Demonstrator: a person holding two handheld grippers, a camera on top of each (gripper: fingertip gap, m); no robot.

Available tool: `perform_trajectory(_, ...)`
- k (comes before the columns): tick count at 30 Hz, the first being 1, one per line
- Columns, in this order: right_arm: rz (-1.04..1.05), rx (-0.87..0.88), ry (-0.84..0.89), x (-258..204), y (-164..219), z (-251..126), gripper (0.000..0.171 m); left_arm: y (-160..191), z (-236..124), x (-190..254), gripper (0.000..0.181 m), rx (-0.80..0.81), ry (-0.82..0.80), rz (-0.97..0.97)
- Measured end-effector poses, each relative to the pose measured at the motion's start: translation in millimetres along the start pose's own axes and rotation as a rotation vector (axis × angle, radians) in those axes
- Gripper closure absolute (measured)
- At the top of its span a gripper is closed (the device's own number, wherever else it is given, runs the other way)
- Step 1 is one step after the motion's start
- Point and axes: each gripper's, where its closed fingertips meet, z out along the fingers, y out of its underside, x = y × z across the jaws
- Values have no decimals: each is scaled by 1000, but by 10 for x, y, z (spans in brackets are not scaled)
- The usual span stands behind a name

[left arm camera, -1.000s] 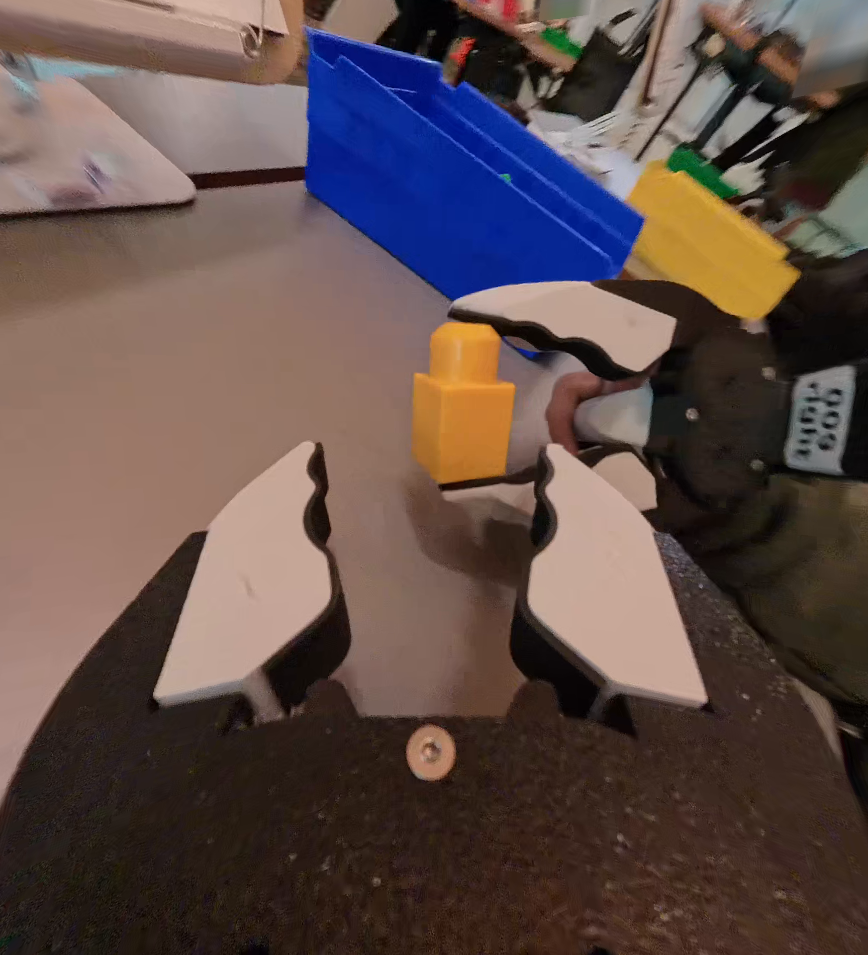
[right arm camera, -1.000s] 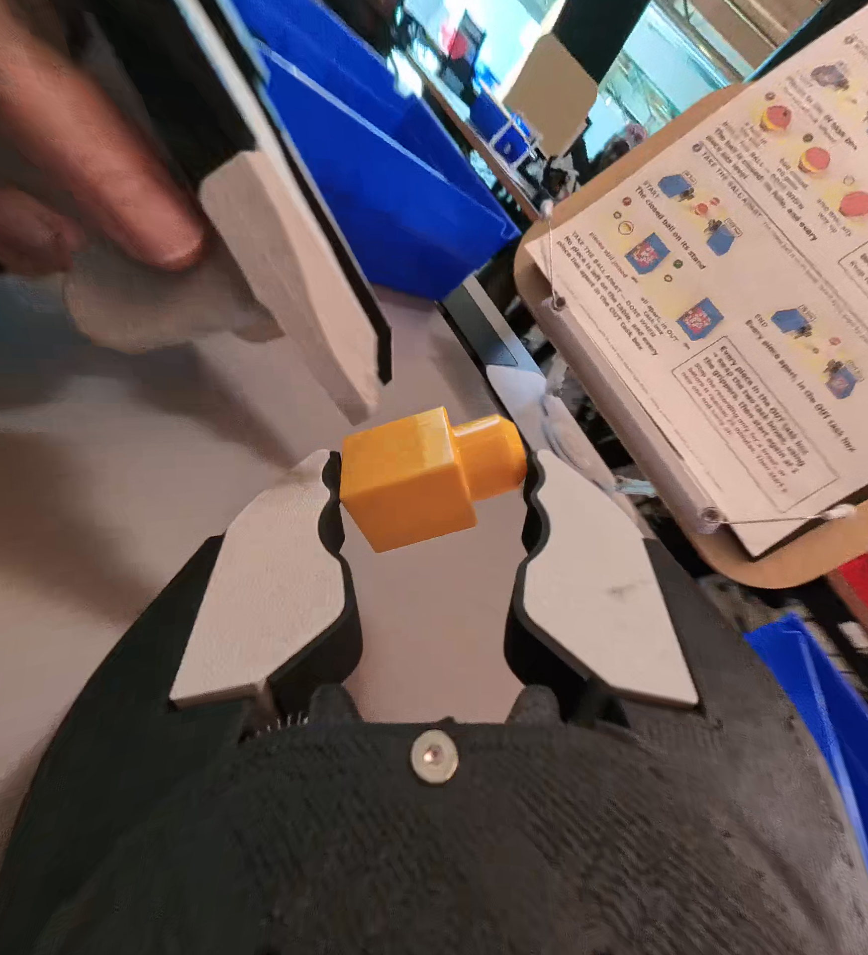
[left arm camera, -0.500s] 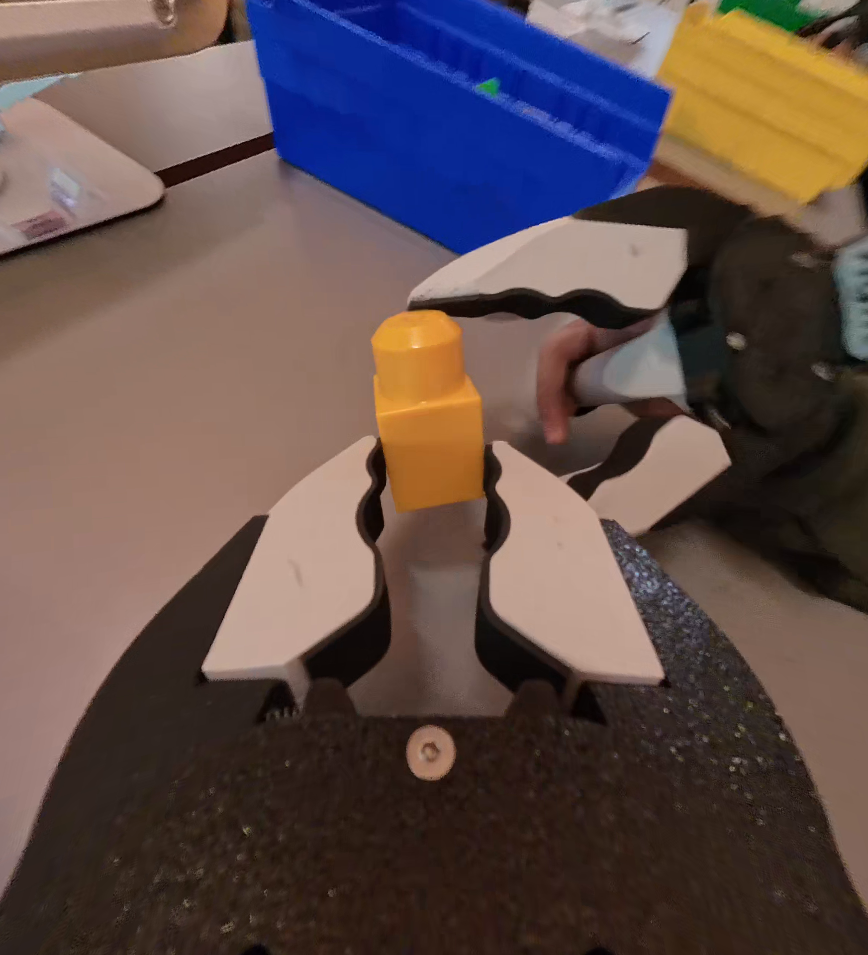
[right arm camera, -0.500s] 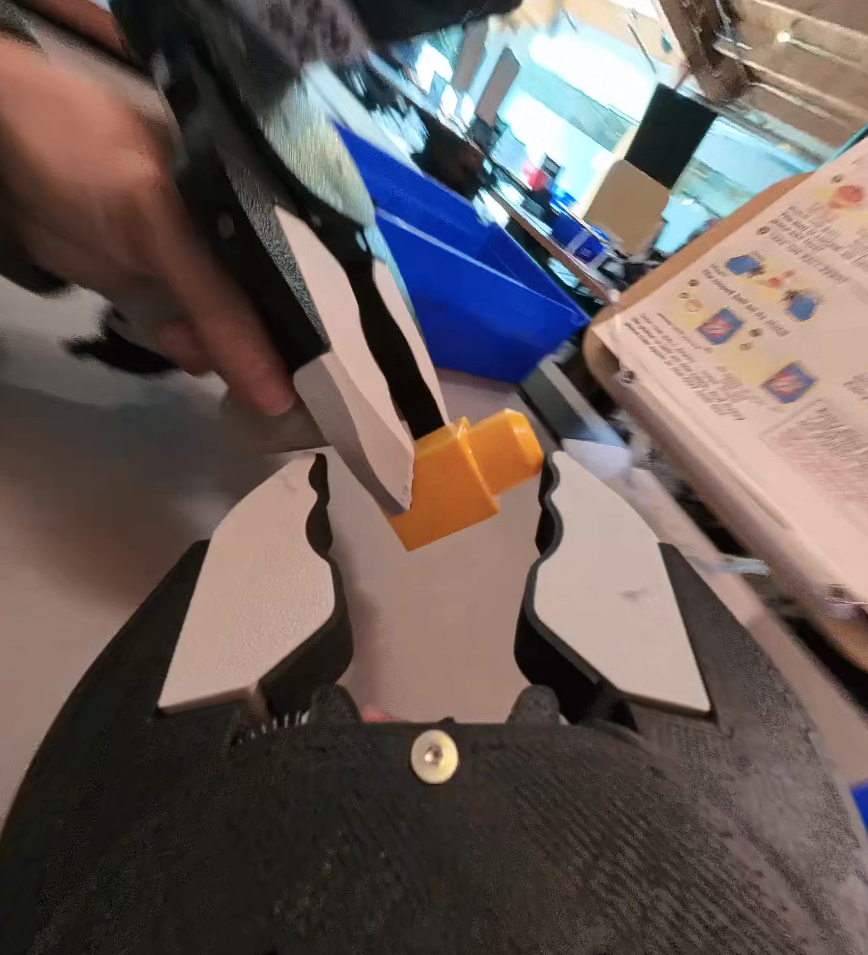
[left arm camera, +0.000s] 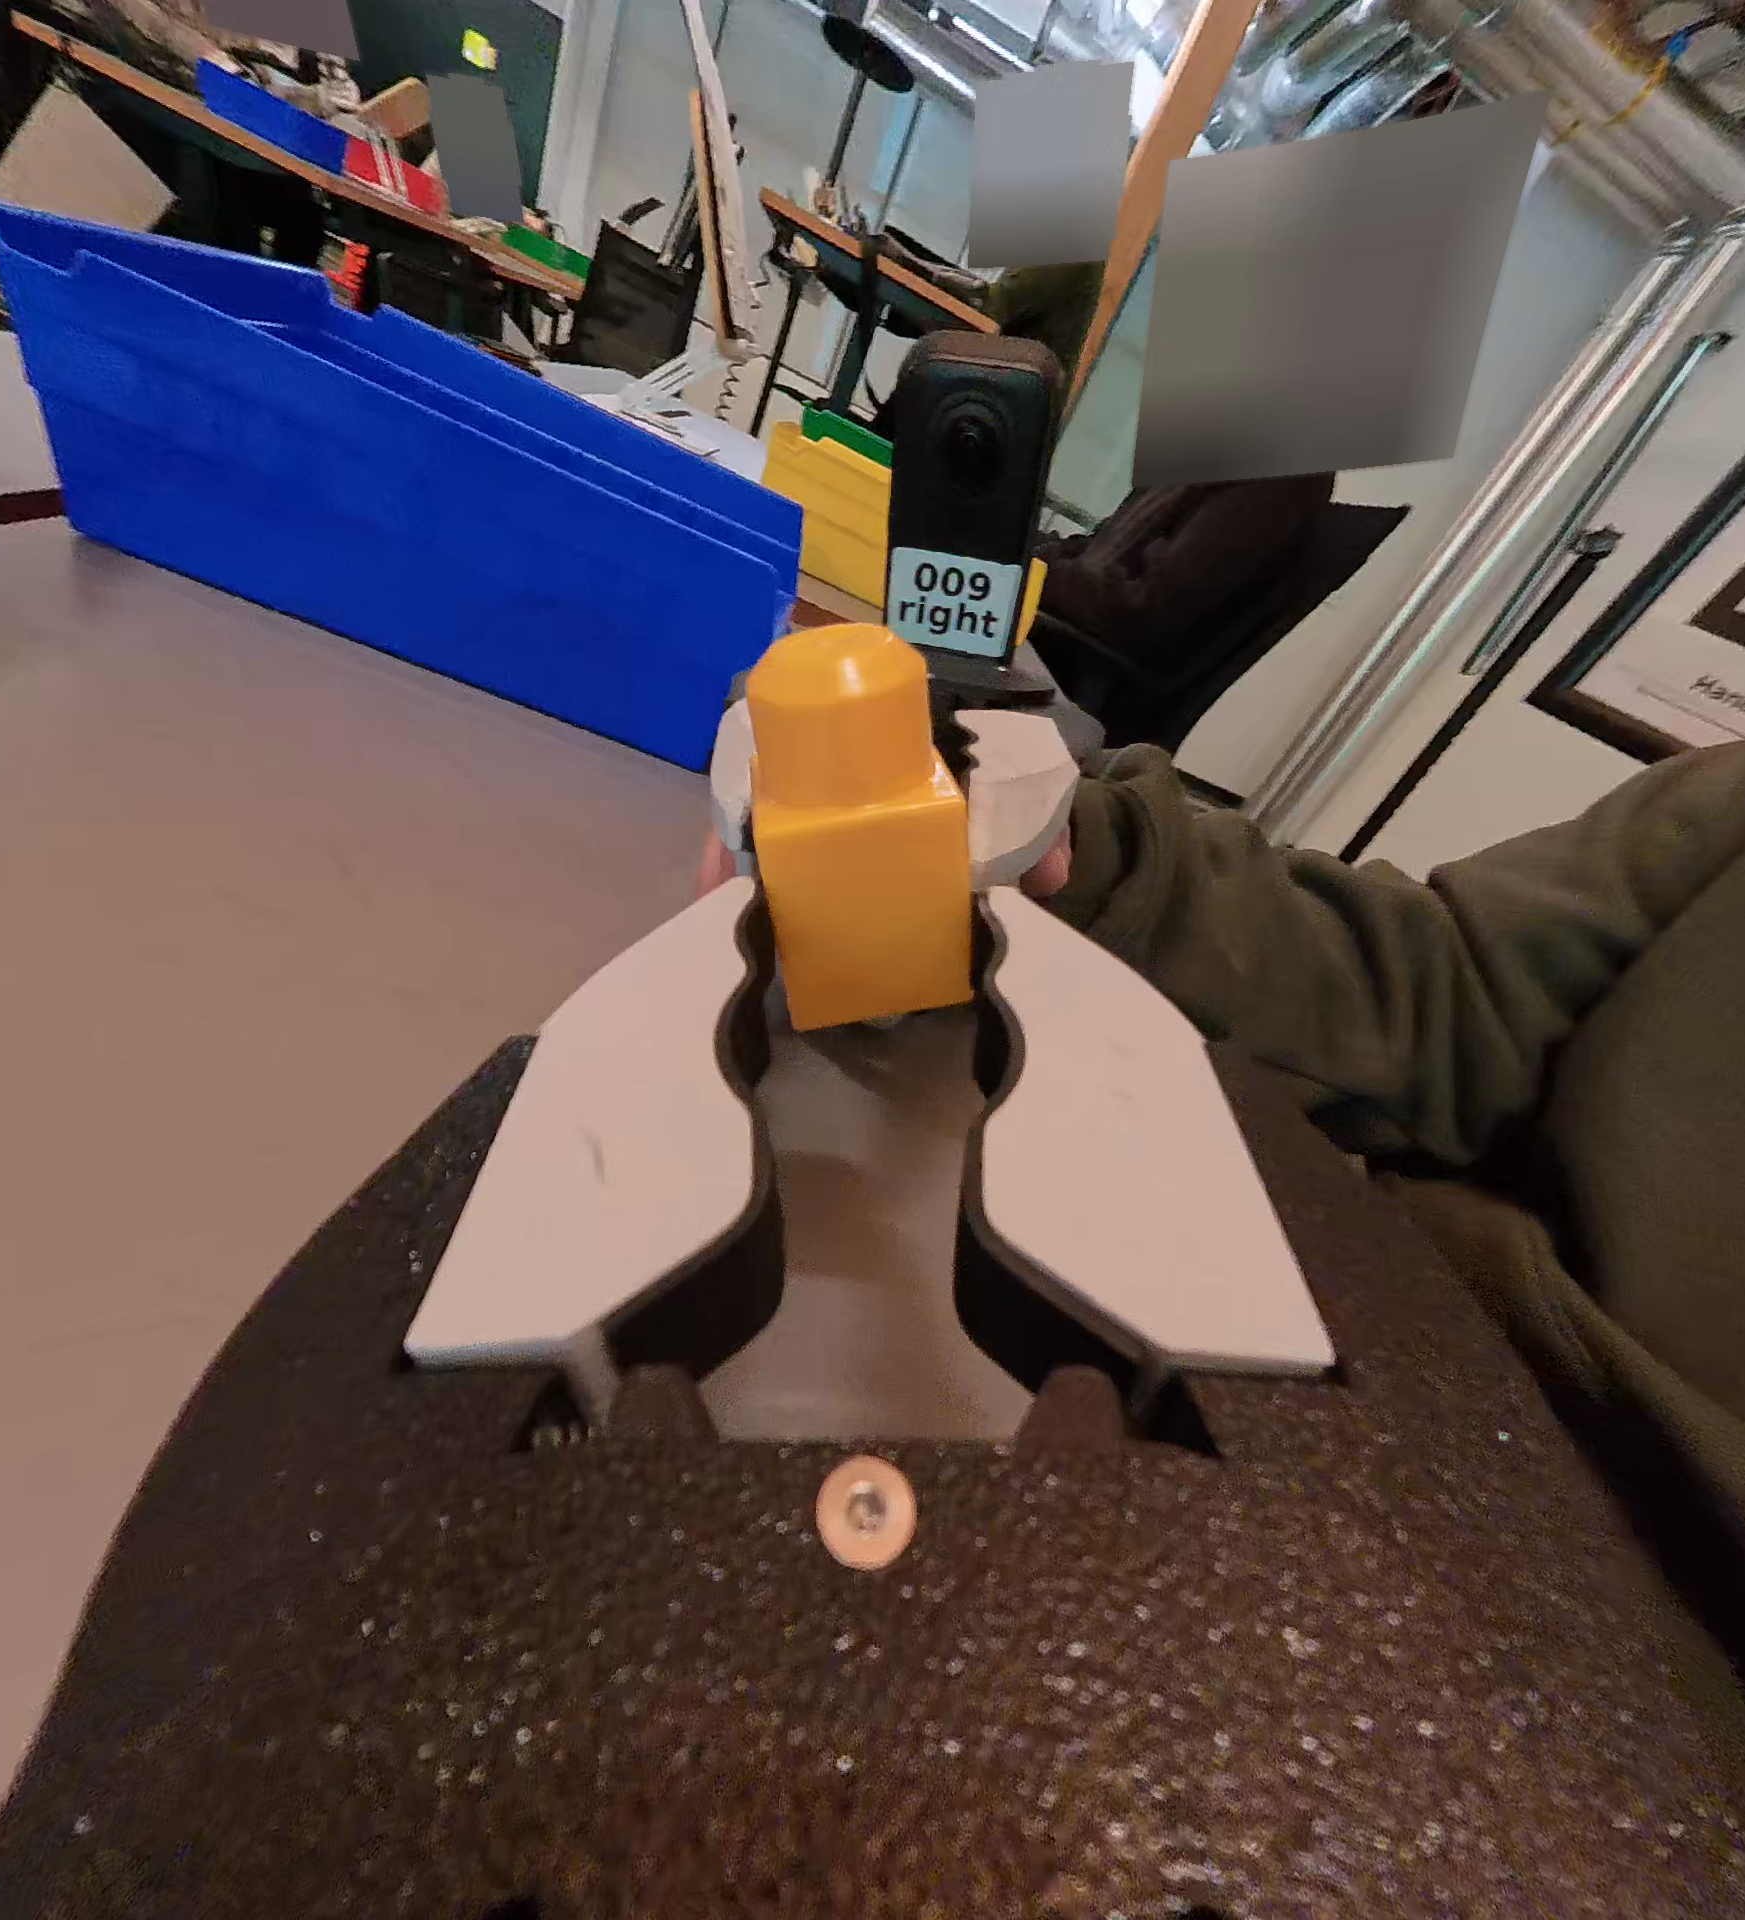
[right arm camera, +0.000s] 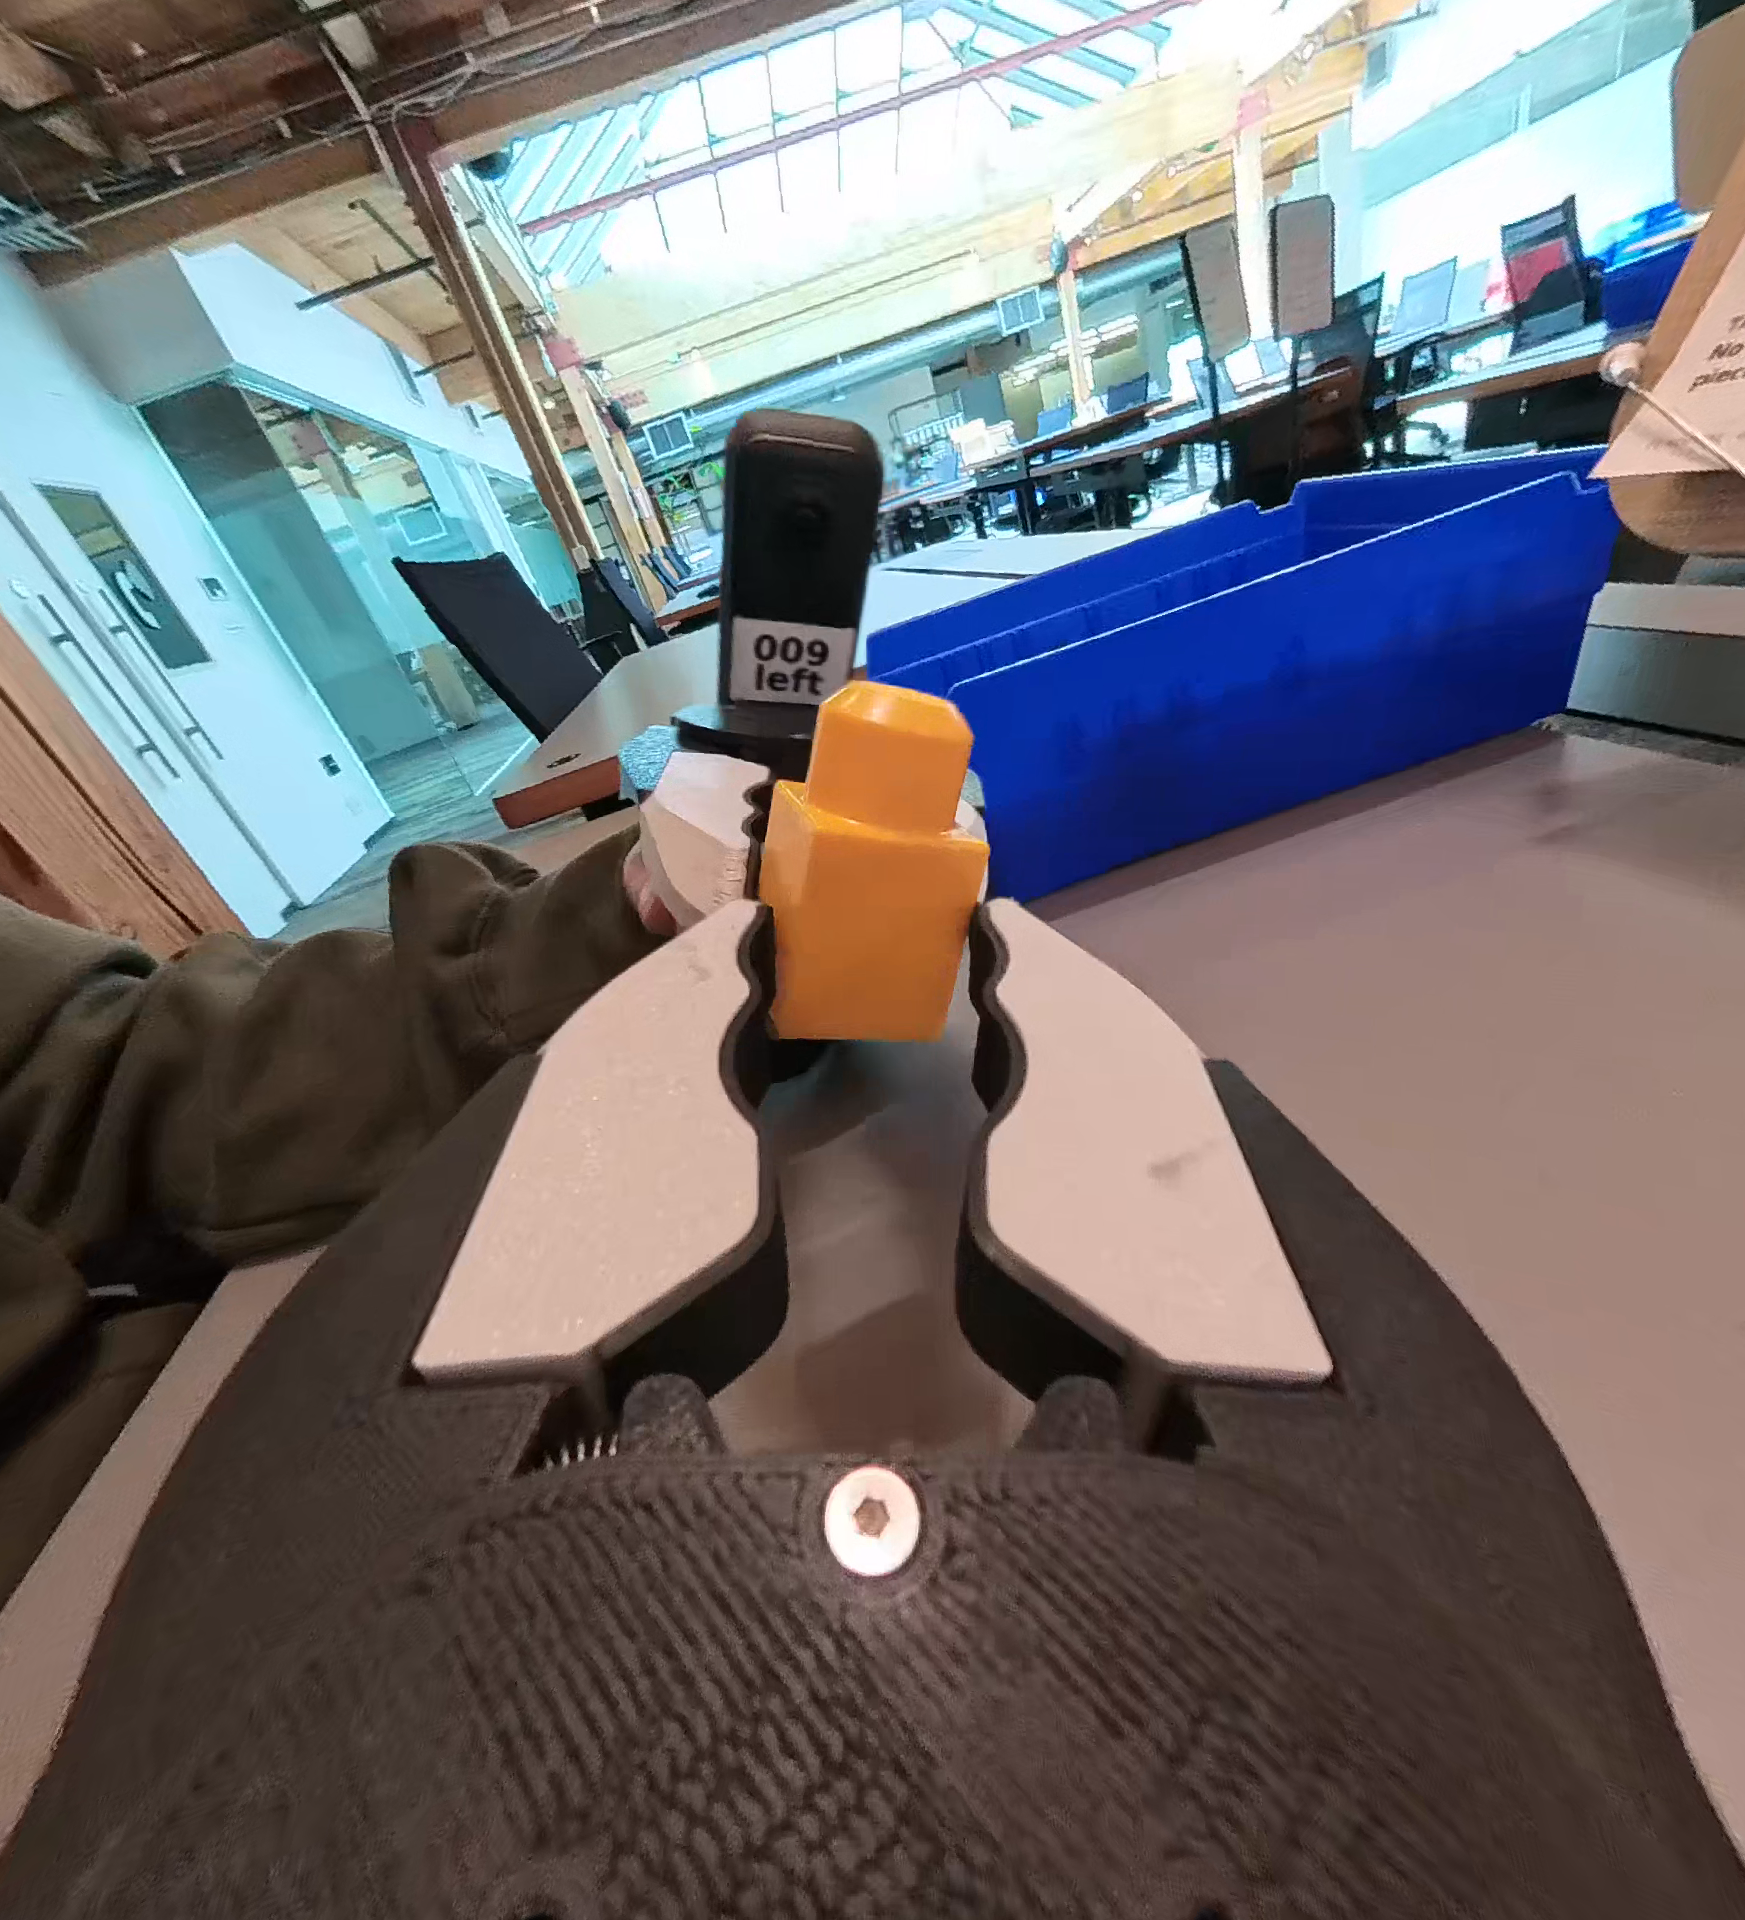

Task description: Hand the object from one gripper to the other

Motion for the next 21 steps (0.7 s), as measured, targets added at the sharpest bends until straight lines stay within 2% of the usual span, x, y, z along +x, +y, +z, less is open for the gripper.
perform_trajectory(8, -152, 33, 170, 196, -94, -32, 137, -60, 30, -224, 146, 8, -213, 75)
perform_trajectory(10, -213, 24, 235, 247, -108, -33, 137, -65, 24, -271, 140, 3, -260, 89)
perform_trajectory(12, -324, -3, 371, 372, -134, -84, 137, -99, -10, -321, 126, 3, -311, 85)
perform_trajectory(15, -545, -84, 585, 534, -159, -188, 137, -244, -60, -389, 115, 59, -418, 76)
perform_trajectory(18, -664, -167, 707, 608, -118, -188, 137, -314, -34, -450, 118, 79, -552, 55)
perform_trajectory(21, -738, -223, 751, 591, -53, -101, 137, -195, 37, -516, 117, -9, -672, 56)
